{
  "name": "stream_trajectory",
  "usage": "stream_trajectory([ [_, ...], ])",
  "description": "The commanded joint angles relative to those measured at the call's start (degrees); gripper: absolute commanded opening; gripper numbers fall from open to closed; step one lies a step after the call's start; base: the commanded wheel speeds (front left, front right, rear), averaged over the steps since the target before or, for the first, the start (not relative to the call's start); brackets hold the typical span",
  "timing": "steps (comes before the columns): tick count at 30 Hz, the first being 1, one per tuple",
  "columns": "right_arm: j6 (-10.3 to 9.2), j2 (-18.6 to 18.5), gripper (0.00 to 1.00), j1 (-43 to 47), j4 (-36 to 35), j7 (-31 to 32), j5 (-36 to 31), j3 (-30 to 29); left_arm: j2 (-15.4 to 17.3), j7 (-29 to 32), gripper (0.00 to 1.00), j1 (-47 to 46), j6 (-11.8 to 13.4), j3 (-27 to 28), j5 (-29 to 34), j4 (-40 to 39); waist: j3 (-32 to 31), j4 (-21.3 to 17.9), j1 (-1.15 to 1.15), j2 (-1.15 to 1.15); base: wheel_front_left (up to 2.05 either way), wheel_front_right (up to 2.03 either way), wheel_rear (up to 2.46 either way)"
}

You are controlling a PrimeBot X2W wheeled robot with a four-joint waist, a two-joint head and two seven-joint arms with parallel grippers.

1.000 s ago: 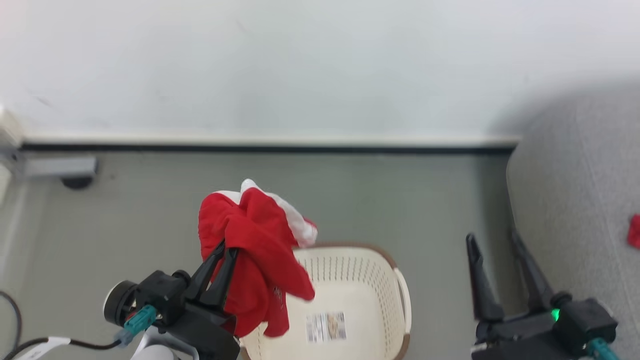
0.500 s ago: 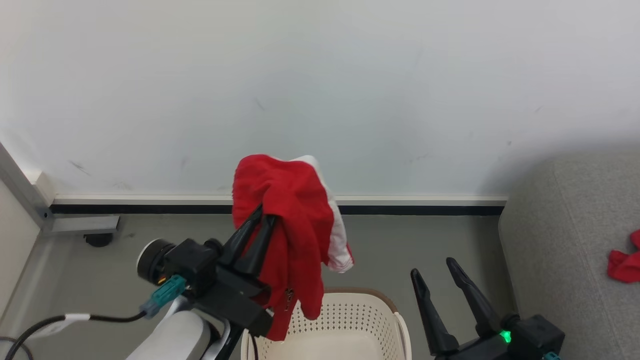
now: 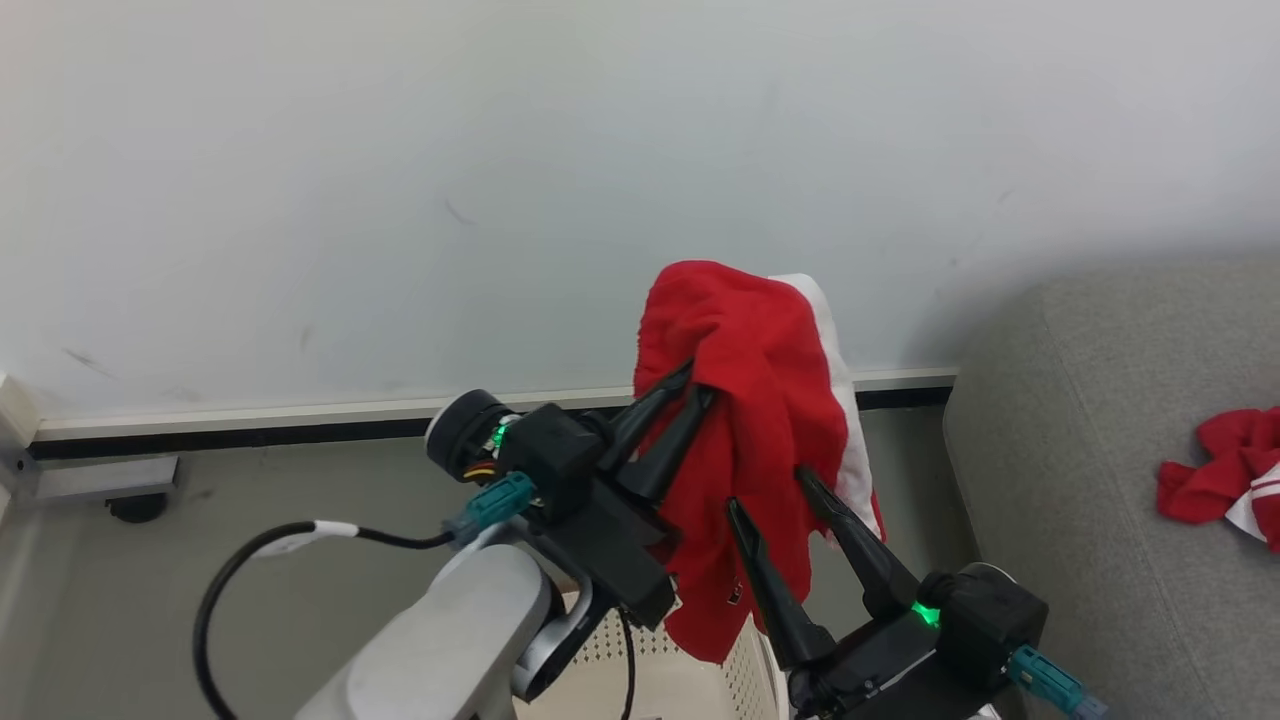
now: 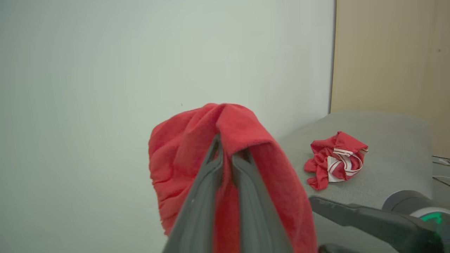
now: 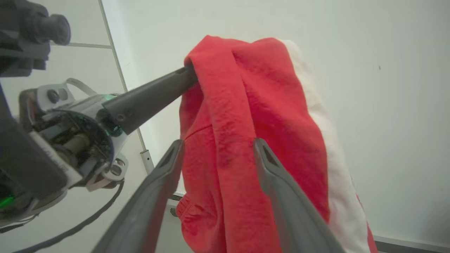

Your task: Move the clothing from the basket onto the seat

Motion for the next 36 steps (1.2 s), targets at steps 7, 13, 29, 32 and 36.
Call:
stream_trajectory([
  [7, -0.02, 1.6, 1.0, -2.2, 2.0, -0.1, -2.0, -1.0, -3.1, 1.4, 0.0, -2.6, -1.8, -3.8, 0.0, 2.6, 0.2, -1.4, -0.01, 0.0, 0.0, 0.0, 0.0],
  [13, -0.02, 3.0, 1.0, -1.0, 1.9, -0.1, -4.4, -4.9, -4.1, 1.6, 0.0, -3.2, -1.2, -5.5, 0.2, 4.3, 0.2, -1.6, -0.01, 0.0, 0.0, 0.0, 0.0],
  [29, -0.02, 5.3, 0.0, -0.2, 3.9, -0.1, -9.4, -10.4, -3.8, 3.2, 0.0, -2.4, -3.1, -8.5, -2.0, 3.8, 0.4, -0.7, -0.01, 0.0, 0.0, 0.0, 0.0],
  [32, -0.02, 5.5, 0.0, 0.3, 3.5, -0.1, -9.8, -11.5, -3.2, 3.3, 1.0, -1.9, -3.1, -8.5, -2.4, 3.6, 0.4, -0.7, -0.01, 0.0, 0.0, 0.0, 0.0],
  [36, -0.02, 5.9, 0.0, 1.2, 2.9, -0.1, -10.5, -13.6, -1.9, 3.9, 1.0, -1.0, -3.3, -8.7, -2.8, 2.6, 0.3, -0.7, -0.01, 0.0, 0.0, 0.0, 0.0],
])
